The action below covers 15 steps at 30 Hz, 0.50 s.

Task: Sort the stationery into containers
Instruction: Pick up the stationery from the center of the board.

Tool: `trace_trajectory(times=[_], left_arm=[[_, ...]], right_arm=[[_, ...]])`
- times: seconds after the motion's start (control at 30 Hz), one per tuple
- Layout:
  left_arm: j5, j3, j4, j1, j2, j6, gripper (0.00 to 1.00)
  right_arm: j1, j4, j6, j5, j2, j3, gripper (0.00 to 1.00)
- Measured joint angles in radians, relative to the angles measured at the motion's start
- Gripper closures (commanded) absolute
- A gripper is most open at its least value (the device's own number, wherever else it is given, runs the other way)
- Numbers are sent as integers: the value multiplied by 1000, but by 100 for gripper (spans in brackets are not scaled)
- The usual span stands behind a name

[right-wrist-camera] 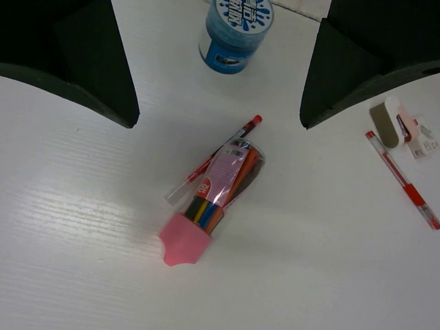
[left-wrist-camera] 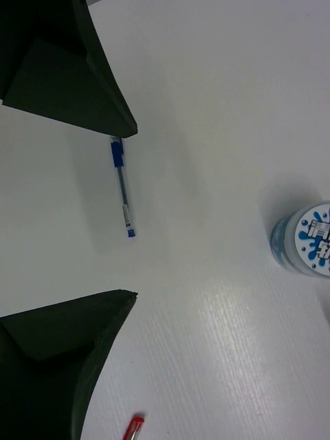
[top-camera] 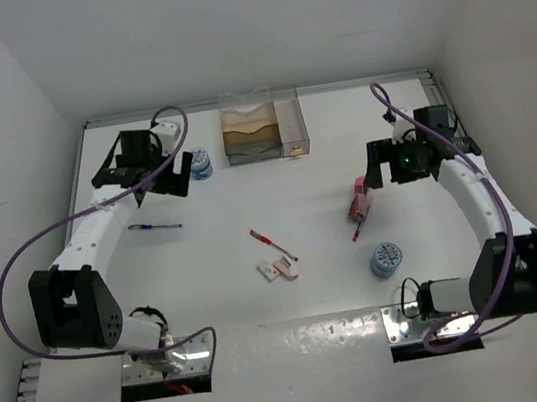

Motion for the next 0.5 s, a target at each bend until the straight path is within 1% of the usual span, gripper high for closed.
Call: trace_trajectory(times=[0.07,0.13,0.37,0.5], left_arm=[[-6,19,1,-21,37,-2,0],[-10,71,-13,-39,99,-9,0],[-13,353,-29,-58,396,-49,5],[-13,499,-54,-58,542,-77,5]], right_arm=[[0,-1,-4,0,6,0,1],[0,-1,-8,0,14,-1,1],[0,-5,-10,1,39,-7,1],[-3,-9,-11,6,48,-7,1]])
